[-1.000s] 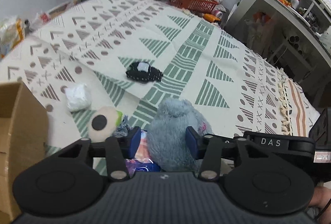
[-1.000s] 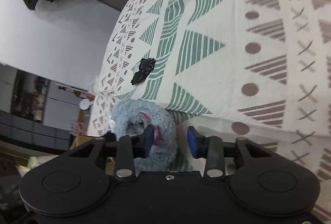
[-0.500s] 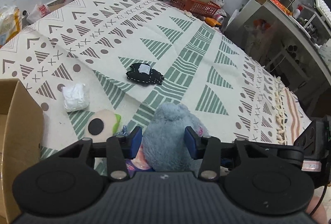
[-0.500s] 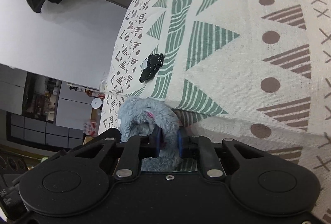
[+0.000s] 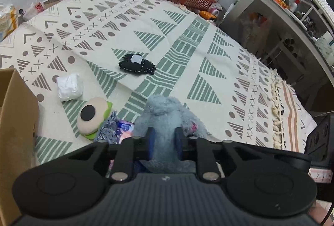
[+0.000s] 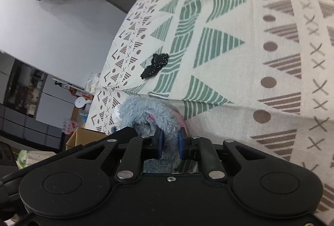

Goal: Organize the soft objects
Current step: 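Close both grippers on the grey plush toy and lift it, then carry the grey plush over the cardboard box and lower it inside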

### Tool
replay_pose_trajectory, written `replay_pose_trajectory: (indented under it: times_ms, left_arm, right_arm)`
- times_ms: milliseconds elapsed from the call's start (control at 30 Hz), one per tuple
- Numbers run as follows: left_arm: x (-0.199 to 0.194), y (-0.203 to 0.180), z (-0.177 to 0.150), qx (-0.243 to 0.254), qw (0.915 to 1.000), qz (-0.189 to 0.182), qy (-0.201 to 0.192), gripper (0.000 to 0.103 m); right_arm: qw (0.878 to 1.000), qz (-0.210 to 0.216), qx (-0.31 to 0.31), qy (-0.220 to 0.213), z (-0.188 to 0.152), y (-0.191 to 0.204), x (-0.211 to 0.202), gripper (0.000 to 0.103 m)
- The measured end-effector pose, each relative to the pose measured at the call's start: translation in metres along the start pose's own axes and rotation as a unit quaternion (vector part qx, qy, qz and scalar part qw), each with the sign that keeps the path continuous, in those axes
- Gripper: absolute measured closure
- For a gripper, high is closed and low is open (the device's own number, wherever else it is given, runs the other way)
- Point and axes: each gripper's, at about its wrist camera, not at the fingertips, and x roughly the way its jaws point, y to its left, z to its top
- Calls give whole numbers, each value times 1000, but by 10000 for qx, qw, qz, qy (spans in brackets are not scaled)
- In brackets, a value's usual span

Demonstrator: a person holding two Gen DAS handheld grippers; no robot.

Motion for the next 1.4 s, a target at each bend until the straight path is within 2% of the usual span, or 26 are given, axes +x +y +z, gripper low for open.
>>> replay_pose_trajectory:
  times_ms: [533,900,1167,1400]
  left_arm:
    - [-77,-2,-10,-53,9990,-245,-363,85]
    - [-132,10,-19,-117,9958,-328,-849,89]
    - [-156,30,-19,-255,9941,-310,-1003,89]
    - [-166,58,-17,-377,9934,-298,-1037,89]
  right_arm:
    - [9972,-185,-481,-550,-31,55,-58,89]
    - [9930,-207,-695,-931,-55,103,-88,89]
    - [9905,-319,-879,-1009,-67,137,-90,89]
    - [9894,-394,-994,-984,-77,165,-75,89]
